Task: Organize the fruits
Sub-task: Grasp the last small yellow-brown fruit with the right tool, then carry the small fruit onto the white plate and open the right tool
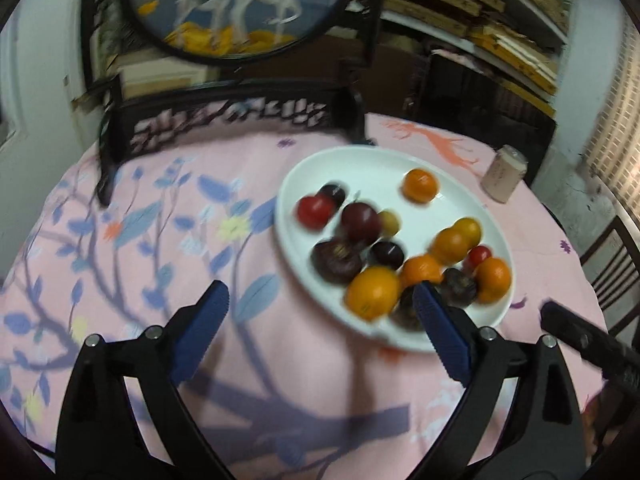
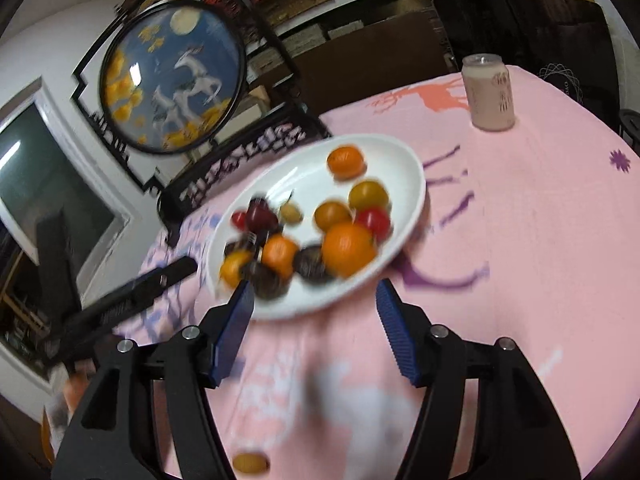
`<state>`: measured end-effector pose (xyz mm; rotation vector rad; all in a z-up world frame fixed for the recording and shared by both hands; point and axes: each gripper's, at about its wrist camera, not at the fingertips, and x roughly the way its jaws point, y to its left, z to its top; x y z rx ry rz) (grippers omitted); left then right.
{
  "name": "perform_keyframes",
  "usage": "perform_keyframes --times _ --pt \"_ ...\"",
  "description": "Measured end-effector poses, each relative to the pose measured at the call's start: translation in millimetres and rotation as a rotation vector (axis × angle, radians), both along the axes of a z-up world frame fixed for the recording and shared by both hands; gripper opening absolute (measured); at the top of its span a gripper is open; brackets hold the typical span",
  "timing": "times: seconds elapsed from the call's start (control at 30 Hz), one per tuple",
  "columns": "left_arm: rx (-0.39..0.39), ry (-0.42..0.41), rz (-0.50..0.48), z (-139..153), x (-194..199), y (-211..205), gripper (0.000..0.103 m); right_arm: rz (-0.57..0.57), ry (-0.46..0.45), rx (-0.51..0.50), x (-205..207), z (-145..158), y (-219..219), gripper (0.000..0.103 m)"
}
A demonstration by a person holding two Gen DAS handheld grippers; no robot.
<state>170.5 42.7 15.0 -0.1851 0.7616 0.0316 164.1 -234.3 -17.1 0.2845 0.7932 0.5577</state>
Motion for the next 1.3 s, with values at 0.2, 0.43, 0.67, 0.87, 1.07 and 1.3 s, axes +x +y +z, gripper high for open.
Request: perform_keyframes --times 0.2,0.43,0.67,0.87,1.07,1.3 --pt "-0.070 0.050 0.063 -15.1 -32.7 23.9 0.096 0.091 -0.016 -0.111 -51.5 -11.8 16.1 0.064" --pt "-0.102 0.074 0.109 -22.4 -61.5 36.2 0.096 0.186 -0.088 -0.217 -94.0 -16.3 38.8 0.064" --pt "-0.081 0.064 0.114 -19.1 -64.1 33.4 0.096 0.262 -0.092 -0.305 -103.3 -31.3 60.5 0.046" --pt "-0.014 0.046 0.075 -12.4 -65.1 18.0 0.096 0.259 -0.068 -0.299 -99.4 -35.5 61.5 0.045" --pt "0.081 0.013 0.050 -6.2 -68.7 1.3 0.101 0.256 -0.048 -0.299 -96.0 -37.4 66.0 0.034" --pt "0.108 0.011 0.049 -6.1 -69.1 -1.7 0.101 0.252 -0.037 -0.297 -94.7 -38.0 65.3 0.027"
